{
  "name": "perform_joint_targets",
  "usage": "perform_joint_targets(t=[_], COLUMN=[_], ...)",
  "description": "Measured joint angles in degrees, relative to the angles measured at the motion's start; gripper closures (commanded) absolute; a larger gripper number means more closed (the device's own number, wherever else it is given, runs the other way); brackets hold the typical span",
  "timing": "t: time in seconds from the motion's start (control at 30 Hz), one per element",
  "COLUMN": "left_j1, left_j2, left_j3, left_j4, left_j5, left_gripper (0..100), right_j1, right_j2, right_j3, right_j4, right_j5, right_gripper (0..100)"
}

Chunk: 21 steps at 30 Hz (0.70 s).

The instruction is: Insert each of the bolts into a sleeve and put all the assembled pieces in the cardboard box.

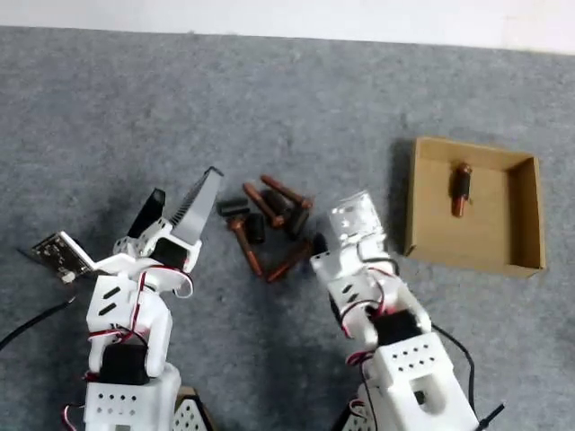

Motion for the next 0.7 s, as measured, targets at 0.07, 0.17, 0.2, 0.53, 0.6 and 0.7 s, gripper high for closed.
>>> perform_joint_targets(t=[0.07, 0.17, 0.2, 0.53, 0.6, 0.7], left_j1=[0.0, 0.0, 0.0, 0.0, 0.0, 0.0], left_j2=[0.0, 0.0, 0.0, 0.0, 0.0, 0.0], left_j3=[0.0, 0.0, 0.0, 0.0, 0.0, 0.0], left_j4=[0.0, 0.0, 0.0, 0.0, 0.0, 0.0], left_j5=[0.0, 0.0, 0.0, 0.0, 0.0, 0.0], left_gripper=[56, 56, 56, 56, 56, 56], right_j1=[-1.7, -2.5, -2.9, -3.7, -3.7, -3.7], right_j2=[-0.3, 0.6, 1.6, 28.6, 35.9, 45.2], right_j3=[0.0, 0.0, -0.3, -21.7, -25.3, -28.8], right_j4=[0.0, 0.0, 0.0, 0.0, -0.1, -0.1], right_j5=[0.0, -1.2, -2.7, -21.1, -23.7, -25.7], right_gripper=[73.1, 73.1, 73.1, 73.1, 73.1, 73.1])
